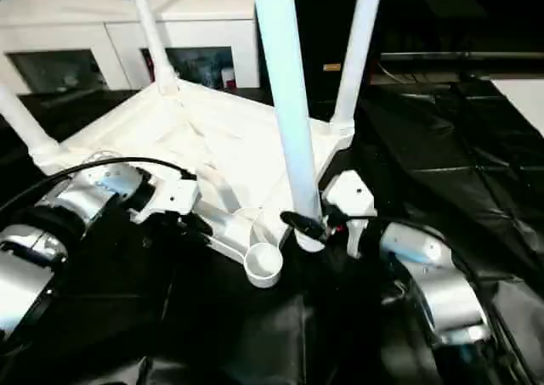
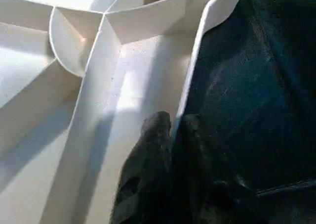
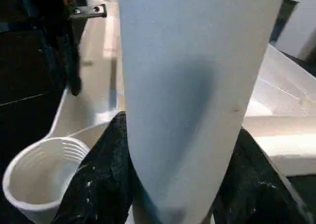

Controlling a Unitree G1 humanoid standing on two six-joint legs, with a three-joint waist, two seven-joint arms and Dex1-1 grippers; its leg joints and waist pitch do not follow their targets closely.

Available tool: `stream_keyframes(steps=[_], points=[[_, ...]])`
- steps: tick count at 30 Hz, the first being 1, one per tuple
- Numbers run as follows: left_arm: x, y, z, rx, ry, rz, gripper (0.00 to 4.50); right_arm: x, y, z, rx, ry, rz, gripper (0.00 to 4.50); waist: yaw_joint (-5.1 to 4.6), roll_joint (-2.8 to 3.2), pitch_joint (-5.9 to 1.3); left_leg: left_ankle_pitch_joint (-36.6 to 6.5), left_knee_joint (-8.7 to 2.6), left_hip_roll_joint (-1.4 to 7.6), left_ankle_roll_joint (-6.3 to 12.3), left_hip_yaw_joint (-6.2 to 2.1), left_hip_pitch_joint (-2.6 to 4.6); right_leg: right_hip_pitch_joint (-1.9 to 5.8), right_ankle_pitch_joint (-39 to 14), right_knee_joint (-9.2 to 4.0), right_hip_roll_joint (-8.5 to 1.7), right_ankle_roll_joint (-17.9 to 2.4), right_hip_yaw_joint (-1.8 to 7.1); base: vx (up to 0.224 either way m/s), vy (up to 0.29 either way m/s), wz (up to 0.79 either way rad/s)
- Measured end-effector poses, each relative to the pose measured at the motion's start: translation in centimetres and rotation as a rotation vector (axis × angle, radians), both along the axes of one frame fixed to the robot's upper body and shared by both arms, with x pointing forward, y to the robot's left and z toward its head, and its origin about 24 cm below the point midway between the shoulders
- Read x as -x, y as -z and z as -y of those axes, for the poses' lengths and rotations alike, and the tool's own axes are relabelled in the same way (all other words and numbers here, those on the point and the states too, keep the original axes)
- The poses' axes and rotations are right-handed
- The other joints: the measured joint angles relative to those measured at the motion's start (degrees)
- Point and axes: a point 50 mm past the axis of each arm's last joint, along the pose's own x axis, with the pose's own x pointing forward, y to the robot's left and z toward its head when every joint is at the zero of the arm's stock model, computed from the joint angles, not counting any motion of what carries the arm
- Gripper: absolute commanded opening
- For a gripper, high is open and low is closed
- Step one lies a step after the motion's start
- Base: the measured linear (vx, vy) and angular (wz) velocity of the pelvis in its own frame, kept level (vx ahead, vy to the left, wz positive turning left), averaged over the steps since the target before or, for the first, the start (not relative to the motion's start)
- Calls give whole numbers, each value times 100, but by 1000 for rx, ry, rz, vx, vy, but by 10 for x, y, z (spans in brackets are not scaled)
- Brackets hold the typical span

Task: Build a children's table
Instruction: Rotate table base

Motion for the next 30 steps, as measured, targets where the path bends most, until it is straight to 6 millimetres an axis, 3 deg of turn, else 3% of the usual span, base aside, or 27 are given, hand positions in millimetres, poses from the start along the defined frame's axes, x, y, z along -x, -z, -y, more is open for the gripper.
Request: stream_keyframes(steps=[6,12,17,21,25,30], points=[[-1,3,-2,-39,-29,-10,3,-4,-5,5,-7,39,22,183,-67,-4,-9,0,-1,0,0,2,31,16,-1,2,-1,2,5,0,0,0],[1,11,-18,17,-216,-119,3,-23,-19,4,-50,114,77,183,-184,-30,1,-1,-5,-2,-3,-10,96,10,-27,-12,-10,45,5,-10,5,-6],[2,21,-18,207,-413,-167,3,-26,-17,4,-76,145,62,183,-360,-94,30,-1,-11,-11,-4,-31,117,-8,-28,-37,-13,46,1,0,0,0],[-2,26,-7,305,-558,-93,3,-26,-14,-1,-128,151,9,183,-396,-152,60,-1,-25,-10,-4,-63,121,-19,-29,-98,-12,47,-30,0,0,0],[5,27,-1,335,-540,-15,3,-26,-12,-5,-128,137,-1,183,-430,-174,66,-1,-52,-10,-5,-117,100,-24,-28,-216,-21,46,-110,0,0,0],[14,28,7,337,-402,36,3,-27,-12,-13,-138,114,-4,183,-370,-216,55,-1,-55,-10,-5,-120,95,-28,-23,-232,-21,37,-111,0,0,0]])
